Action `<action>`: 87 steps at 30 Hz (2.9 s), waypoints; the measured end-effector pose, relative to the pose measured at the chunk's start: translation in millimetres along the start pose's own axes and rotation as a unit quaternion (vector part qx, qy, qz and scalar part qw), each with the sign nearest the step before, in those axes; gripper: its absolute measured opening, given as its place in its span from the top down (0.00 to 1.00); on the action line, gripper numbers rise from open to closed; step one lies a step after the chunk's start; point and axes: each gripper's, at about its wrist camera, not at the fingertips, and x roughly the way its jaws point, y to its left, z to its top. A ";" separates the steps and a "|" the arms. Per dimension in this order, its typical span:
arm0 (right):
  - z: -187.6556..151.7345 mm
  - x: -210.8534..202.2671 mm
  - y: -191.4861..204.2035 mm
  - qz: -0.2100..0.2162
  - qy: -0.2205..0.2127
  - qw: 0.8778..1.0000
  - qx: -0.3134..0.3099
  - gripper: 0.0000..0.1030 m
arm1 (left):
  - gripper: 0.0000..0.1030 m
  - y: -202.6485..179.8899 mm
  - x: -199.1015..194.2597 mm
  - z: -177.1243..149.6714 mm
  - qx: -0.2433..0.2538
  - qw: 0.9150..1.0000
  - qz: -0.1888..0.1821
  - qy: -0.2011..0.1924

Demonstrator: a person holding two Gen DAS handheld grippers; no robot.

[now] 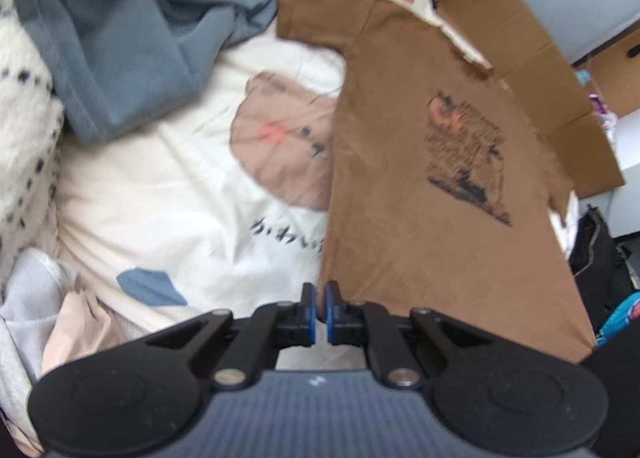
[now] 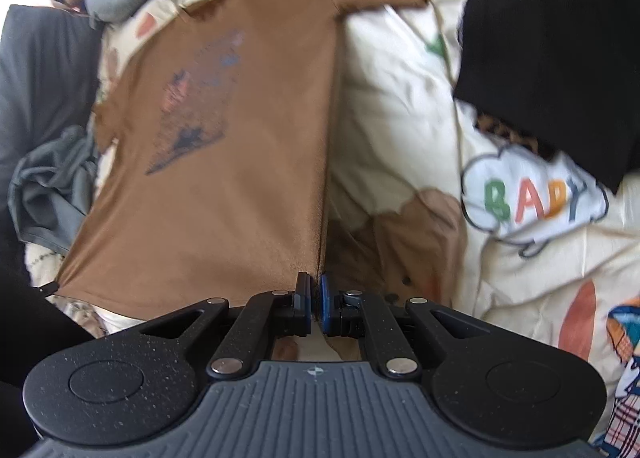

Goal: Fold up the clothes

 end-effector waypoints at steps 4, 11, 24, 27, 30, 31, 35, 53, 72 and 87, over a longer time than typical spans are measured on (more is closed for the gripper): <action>-3.3 24.0 -6.0 -0.021 0.026 0.999 -0.002 0.98 | 0.96 12.2 25.5 -6.4 -0.015 0.999 0.019 0.022; -11.1 71.9 -24.2 -0.056 0.057 0.997 0.018 0.98 | 0.96 32.3 76.0 -22.5 -0.040 0.996 0.044 0.059; -31.8 134.3 -53.1 -0.077 0.065 0.992 0.070 0.97 | 0.91 41.2 116.1 -30.5 -0.035 0.992 0.090 0.077; -33.3 134.9 -52.2 -0.078 0.063 0.992 0.078 0.96 | 0.85 38.4 109.6 -30.2 -0.030 0.992 0.099 0.075; -32.4 121.3 -47.3 -0.079 0.051 0.993 0.077 0.93 | 0.79 35.2 92.6 -26.4 -0.022 0.993 0.095 0.062; -31.7 115.2 -45.5 -0.078 0.044 0.993 0.076 0.93 | 0.79 34.6 86.1 -24.4 -0.023 0.994 0.087 0.057; -25.7 87.6 -41.5 -0.063 0.007 0.995 0.083 0.75 | 0.75 26.3 60.1 -12.3 -0.013 0.996 0.080 0.035; 62.6 -26.7 -8.0 -0.035 -0.138 0.983 0.115 0.54 | 0.55 -34.5 -18.3 89.3 -0.021 0.997 0.057 -0.052; 190.7 -137.2 34.2 -0.103 -0.192 0.975 0.039 0.54 | 0.43 -119.4 -58.3 180.7 0.053 0.992 0.050 -0.098; 269.3 -201.8 31.3 -0.135 -0.167 0.976 -0.037 0.54 | 0.40 -206.2 -40.4 235.6 0.132 0.986 0.033 -0.092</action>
